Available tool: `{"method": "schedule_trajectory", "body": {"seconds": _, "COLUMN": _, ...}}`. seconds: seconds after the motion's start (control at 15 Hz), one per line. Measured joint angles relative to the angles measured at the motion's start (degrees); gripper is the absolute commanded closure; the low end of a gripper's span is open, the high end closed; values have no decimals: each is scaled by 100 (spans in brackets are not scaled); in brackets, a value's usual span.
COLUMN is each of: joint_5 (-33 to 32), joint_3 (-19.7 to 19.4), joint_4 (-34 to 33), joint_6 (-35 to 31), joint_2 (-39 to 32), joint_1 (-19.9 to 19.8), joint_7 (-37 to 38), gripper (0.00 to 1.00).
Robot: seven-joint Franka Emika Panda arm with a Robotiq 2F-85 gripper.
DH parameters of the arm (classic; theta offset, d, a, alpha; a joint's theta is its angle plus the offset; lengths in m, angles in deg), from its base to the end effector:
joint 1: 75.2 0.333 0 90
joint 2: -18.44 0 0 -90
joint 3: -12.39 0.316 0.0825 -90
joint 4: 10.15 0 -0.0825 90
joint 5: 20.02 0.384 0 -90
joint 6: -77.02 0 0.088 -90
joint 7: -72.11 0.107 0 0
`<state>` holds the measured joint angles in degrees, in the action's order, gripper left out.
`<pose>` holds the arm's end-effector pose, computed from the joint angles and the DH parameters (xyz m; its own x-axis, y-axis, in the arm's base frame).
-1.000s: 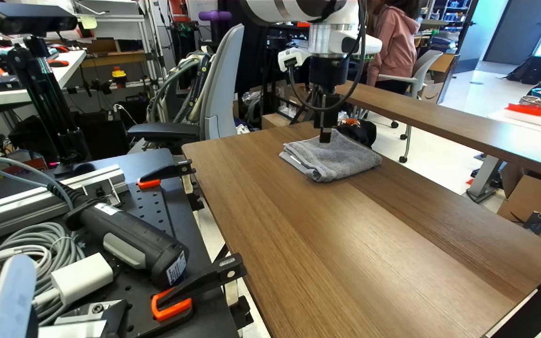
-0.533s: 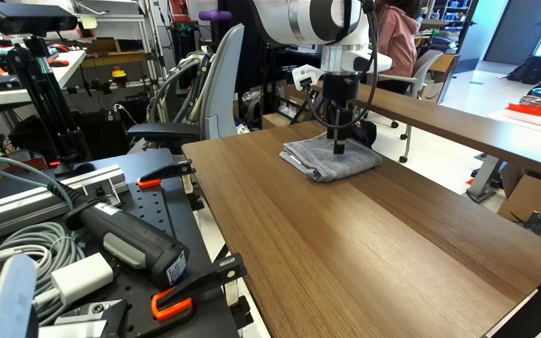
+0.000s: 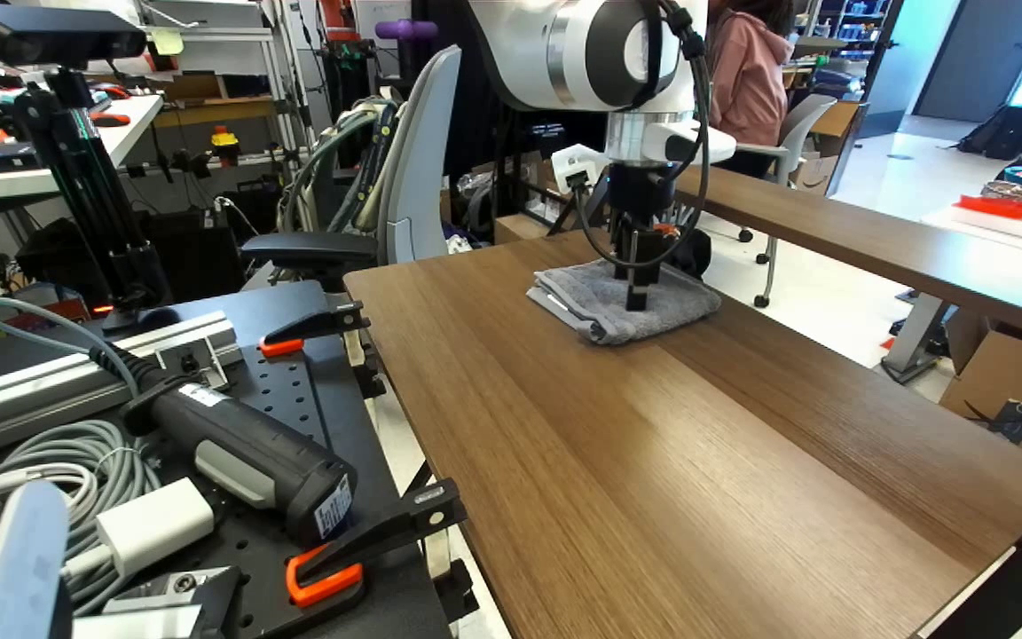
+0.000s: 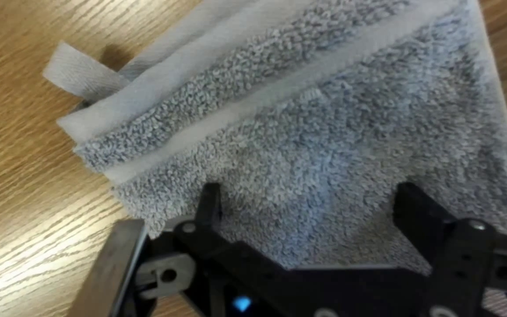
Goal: Move the grey towel forwards.
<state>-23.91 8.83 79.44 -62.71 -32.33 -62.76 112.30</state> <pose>0.6834 0.1122 0.1188 0.8906 -0.4523 0.0485 -0.4548 -0.8871 0.0785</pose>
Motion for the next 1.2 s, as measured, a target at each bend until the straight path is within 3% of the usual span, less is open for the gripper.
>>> {"method": "schedule_trajectory", "body": {"seconds": 0.4, "joint_5": 110, "joint_3": 0, "joint_4": 502, "joint_6": 3, "joint_2": 288, "joint_1": -40, "joint_7": -263, "gripper": 0}}
{"method": "schedule_trajectory", "body": {"seconds": 1.2, "joint_5": 326, "joint_3": -232, "joint_4": 3070, "joint_6": 27, "joint_2": 1640, "joint_1": -658, "joint_7": -1388, "gripper": 0}}
